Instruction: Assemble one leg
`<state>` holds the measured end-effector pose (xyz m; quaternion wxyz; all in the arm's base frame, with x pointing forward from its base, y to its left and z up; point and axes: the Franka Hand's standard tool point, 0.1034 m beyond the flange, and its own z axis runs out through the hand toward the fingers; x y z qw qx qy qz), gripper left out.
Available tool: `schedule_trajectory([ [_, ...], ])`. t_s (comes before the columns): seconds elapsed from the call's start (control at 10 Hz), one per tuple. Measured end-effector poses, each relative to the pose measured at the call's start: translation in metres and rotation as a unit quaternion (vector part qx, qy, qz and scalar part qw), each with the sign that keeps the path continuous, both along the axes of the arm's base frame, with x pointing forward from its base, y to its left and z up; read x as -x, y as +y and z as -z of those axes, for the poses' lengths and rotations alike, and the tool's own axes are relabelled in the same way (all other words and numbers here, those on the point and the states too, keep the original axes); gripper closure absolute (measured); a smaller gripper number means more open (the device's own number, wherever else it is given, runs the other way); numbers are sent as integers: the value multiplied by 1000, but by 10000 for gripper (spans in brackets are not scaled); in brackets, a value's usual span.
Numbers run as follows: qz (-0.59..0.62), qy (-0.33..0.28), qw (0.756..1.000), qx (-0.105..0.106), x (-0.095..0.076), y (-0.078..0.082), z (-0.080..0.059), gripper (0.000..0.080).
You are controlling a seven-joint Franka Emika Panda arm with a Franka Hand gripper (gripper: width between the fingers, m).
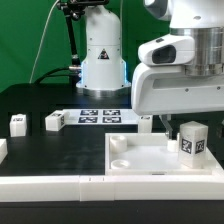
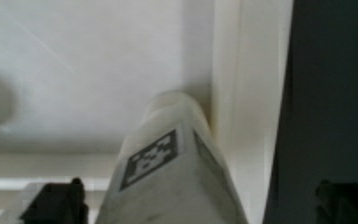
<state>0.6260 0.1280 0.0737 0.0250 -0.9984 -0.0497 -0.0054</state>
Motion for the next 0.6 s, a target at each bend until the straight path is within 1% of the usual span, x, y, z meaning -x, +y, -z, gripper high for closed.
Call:
schedule_trajectory([
  [0.1,-32,-1,999,0,0,-1,0,150],
  [0.2,-97,-5,995,1,0,-3,0,150],
  [0.3,-125,-6,992,1,-1,-7,0,150],
  [0.4,-116,-6,993,1,-1,-7,0,150],
  [0.5,-116,-6,993,1,-1,-7,0,266],
  [0.6,-116,-6,993,1,-1,-7,0,412],
])
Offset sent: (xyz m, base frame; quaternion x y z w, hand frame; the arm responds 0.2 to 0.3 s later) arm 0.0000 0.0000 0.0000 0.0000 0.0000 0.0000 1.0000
